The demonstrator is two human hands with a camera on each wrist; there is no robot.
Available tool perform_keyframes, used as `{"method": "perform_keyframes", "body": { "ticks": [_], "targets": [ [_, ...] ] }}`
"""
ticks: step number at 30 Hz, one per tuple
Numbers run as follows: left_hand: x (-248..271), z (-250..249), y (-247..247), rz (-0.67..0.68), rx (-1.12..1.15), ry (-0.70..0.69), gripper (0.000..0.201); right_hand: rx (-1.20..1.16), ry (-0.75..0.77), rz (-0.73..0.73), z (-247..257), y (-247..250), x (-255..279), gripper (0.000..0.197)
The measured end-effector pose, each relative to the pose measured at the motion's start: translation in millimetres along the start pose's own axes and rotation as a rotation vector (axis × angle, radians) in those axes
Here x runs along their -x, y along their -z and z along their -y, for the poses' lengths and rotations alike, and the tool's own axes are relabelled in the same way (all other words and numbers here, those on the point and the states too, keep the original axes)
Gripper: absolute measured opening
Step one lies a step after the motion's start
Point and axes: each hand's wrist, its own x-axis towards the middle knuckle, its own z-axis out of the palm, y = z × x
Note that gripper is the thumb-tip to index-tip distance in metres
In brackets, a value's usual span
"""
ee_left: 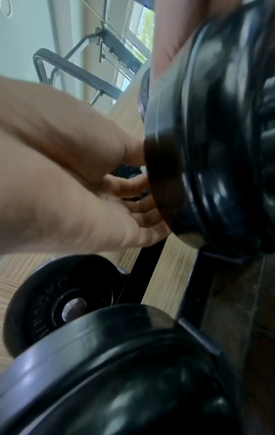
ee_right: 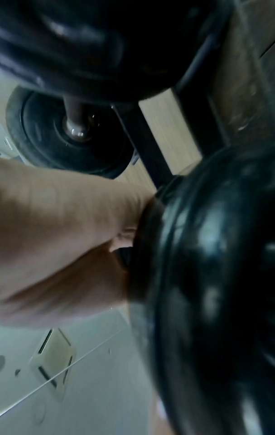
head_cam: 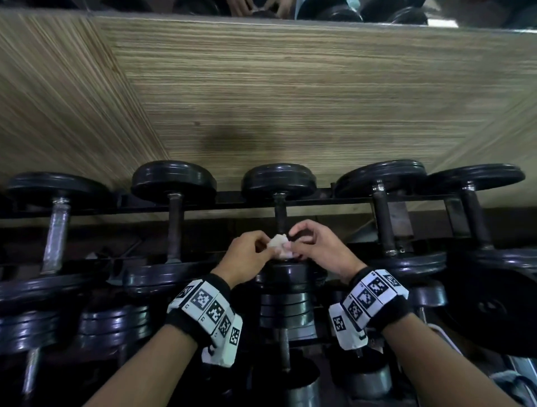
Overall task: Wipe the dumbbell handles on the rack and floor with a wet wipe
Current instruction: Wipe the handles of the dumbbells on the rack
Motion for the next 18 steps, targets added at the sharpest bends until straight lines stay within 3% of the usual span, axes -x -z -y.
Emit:
{"method": "perform_keyframes", "body": {
  "ticks": [3,6,9,12,18],
  "targets": [
    [-10.2,11.6,5.5,-0.141,-0.033,0.094,0.015,-0.165,0.045,-0.312,-13.7,-17.1,0.0,0.009],
    [-22.9,15.3,1.5,-0.028,-0.009,0.193,0.016,-0.255,0.051,-0.491,-22.7,-24.0,-2.0,0.023],
    [-35.2,13.1,-9.7,0.184,0.143,0.183,0.014,-0.268,0.052,-0.478,-24.9,-22.1,-3.9,0.029],
    [-32.8,14.2,-14.0,0.290,0.349,0.198,0.018,-0.237,0.061,-0.462,-23.8,-22.2,-3.5,0.032],
    [-22.6,15.0,-18.1,0.170,0.387,0.189,0.013,-0.221,0.070,-0.474,-22.4,-20.2,-2.9,0.031]
  ]
}}
